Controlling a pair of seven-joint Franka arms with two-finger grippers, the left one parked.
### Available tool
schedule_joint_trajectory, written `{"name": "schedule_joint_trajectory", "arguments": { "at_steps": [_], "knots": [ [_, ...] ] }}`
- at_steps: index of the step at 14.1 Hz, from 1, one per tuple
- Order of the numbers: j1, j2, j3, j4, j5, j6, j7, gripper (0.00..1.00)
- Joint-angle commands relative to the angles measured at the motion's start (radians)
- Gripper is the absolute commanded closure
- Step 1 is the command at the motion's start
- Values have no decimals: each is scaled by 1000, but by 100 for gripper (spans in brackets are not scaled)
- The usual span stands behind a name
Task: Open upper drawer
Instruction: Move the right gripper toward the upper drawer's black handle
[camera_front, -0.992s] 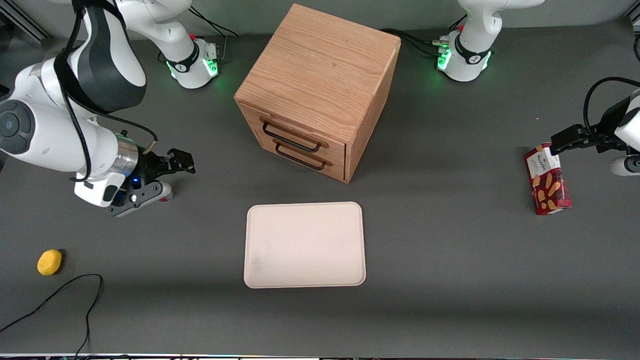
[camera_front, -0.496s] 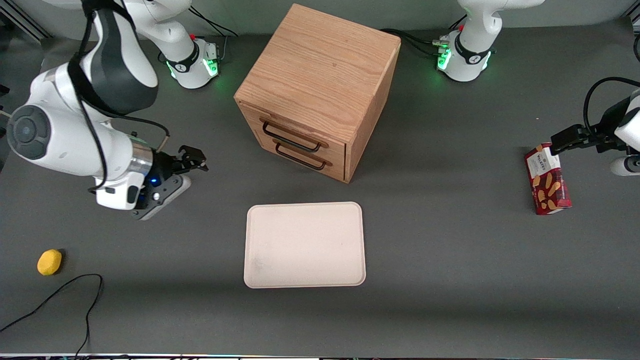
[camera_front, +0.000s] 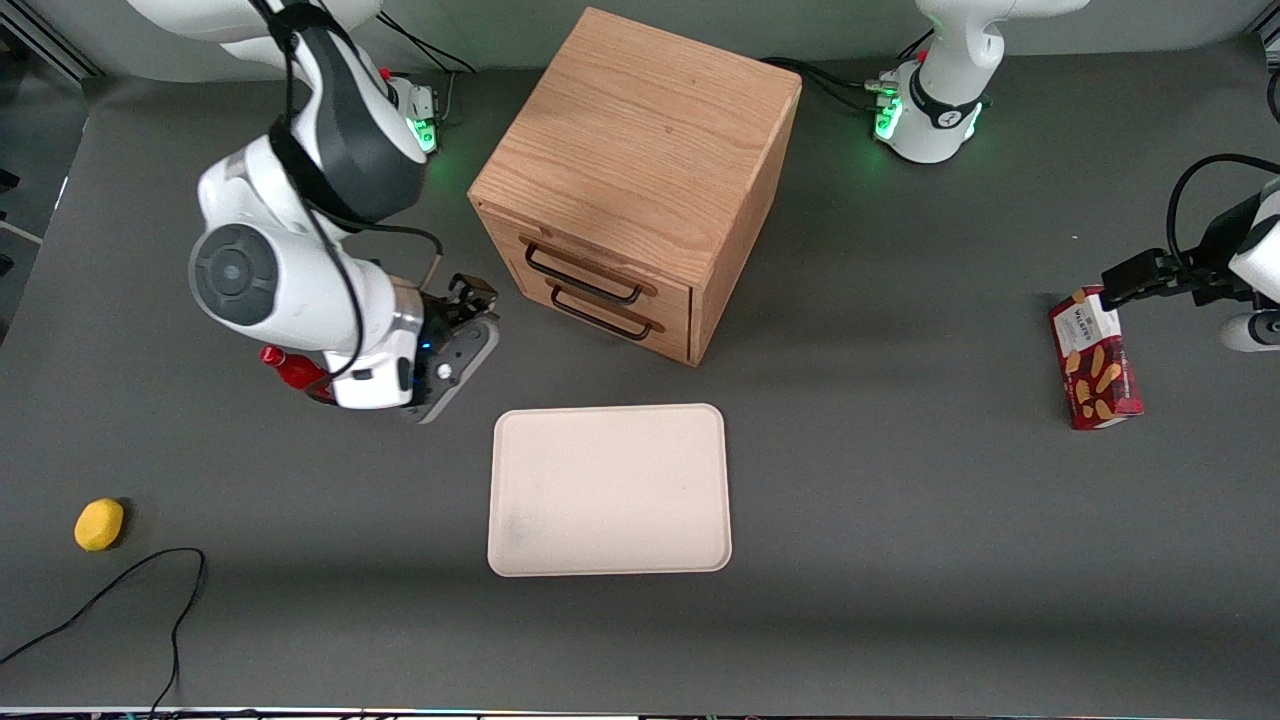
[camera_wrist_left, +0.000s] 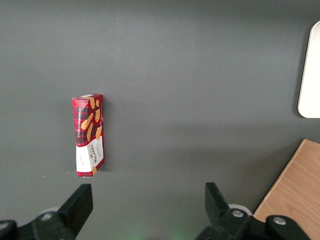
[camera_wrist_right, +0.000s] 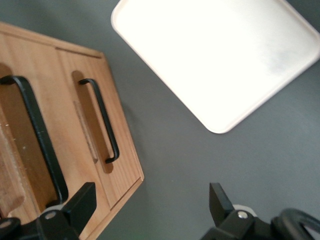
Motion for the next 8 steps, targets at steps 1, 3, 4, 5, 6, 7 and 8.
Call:
{"name": "schedule_joint_trajectory", "arguments": {
  "at_steps": [1,3,4,5,6,7,8],
  "knots": [
    [31,20,2,38,5,-42,-42,0],
    [48,19,2,38,3,-55,-38,0],
    [50,19,2,39,5,-61,-33,0],
    [53,19,2,36,9,-62,-32,0],
    [62,20,3,33,14,-64,-29,0],
    [76,22,2,32,16,-75,-22,0],
    [79,22,2,22,17,-82,-24,0]
  ]
}}
